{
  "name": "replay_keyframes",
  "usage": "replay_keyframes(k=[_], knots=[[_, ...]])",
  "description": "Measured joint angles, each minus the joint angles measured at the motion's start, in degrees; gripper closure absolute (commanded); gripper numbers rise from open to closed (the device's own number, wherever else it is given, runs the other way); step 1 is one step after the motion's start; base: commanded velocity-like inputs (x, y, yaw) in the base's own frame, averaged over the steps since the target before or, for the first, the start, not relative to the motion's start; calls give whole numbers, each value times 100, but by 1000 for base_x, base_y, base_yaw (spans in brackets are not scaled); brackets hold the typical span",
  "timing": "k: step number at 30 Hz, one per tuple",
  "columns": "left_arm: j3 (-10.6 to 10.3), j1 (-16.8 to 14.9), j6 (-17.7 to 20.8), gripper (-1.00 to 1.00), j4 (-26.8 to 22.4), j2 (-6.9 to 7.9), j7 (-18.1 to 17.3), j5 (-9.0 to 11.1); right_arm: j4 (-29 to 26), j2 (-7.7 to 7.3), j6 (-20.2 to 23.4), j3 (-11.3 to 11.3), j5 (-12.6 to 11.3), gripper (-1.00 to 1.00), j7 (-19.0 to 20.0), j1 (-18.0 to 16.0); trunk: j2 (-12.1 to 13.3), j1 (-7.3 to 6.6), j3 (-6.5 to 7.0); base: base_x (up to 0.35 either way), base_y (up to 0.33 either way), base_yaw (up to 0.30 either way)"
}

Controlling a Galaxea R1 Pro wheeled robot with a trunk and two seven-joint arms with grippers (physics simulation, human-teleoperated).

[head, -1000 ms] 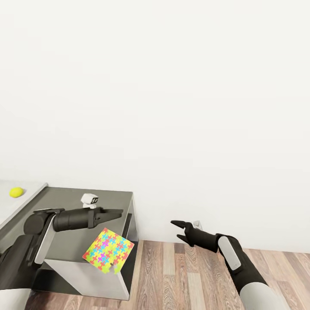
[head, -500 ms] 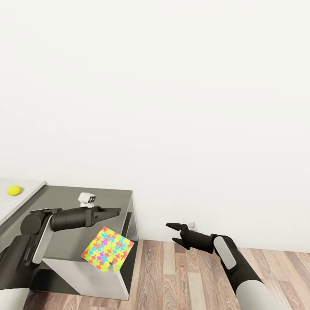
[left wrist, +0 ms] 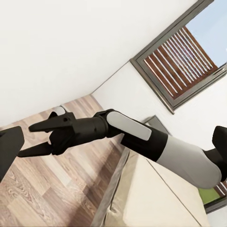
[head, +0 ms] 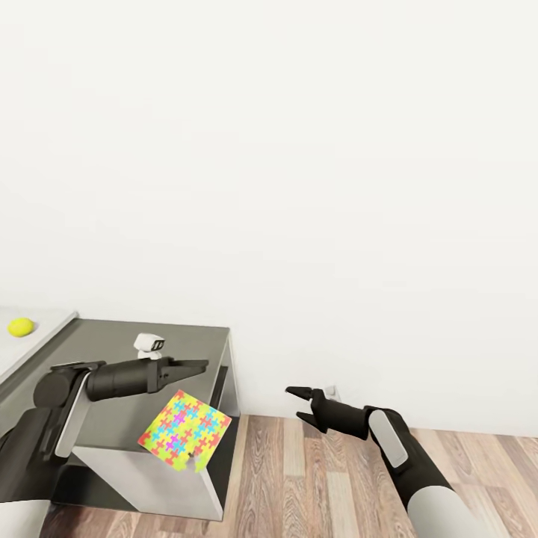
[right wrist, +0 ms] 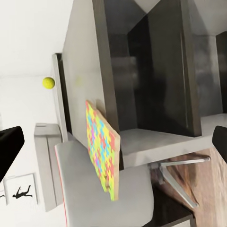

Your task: Put all the toys in the child's room - the three board games (two on the bed and one on the table), the two jigsaw puzzles on the table, and the tennis ball on the table - inside the toy box on the table in the child's room.

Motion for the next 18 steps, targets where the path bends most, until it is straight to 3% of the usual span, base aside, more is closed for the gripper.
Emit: replay_keyframes(k=[7,13,18], knots=[[0,0,0,-100,0,-4,0,4,-30,64,40,301,16,-100,-3,-34,-281,154,-126,0,0,0],[3,0,0,-100,-5,-5,0,6,-47,140,350,767,-13,-100,-49,-202,-522,286,-234,0,0,0],[0,0,0,-100,-3,-5,0,6,-27,247,445,942,-32,-100,-84,-254,-722,396,-323,0,0,0]])
